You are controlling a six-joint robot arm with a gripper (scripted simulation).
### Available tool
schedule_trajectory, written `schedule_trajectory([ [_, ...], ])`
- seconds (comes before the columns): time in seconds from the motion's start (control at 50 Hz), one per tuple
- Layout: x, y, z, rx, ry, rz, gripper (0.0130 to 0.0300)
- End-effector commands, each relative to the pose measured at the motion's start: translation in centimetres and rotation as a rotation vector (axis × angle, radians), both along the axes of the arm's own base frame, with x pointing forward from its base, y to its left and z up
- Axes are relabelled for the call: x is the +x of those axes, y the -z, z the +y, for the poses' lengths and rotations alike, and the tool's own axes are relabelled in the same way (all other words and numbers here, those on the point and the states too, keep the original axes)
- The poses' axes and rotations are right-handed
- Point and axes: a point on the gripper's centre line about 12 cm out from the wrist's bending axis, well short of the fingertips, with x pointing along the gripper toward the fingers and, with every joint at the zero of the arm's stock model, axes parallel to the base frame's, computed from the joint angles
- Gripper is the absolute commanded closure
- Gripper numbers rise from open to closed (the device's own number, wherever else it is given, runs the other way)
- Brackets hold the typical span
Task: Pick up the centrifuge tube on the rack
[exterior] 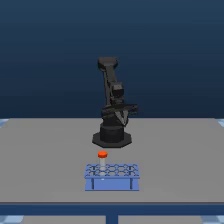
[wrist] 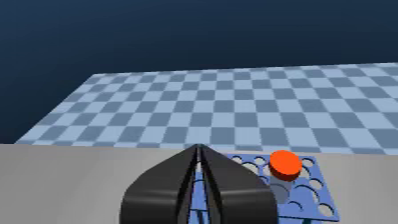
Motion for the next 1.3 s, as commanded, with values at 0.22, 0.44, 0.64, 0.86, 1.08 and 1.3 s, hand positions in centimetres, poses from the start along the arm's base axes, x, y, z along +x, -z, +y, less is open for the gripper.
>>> schedule_trajectory([
  [0.22,0.0,0.0,0.0,0.000,0.000,0.000,0.0130],
  [0.44,0.0,0.0,0.0,0.000,0.000,0.000,0.0130],
  [0.64,0.1,0.0,-0.1,-0.001,0.001,0.002,0.0130],
  [0.86,0.3,0.1,-0.3,-0.005,0.004,0.012,0.0130],
  [1.08,0.7,0.3,-0.6,-0.011,0.009,0.027,0.0130],
  [1.3,1.3,0.5,-1.2,-0.019,0.018,0.049,0.0130],
])
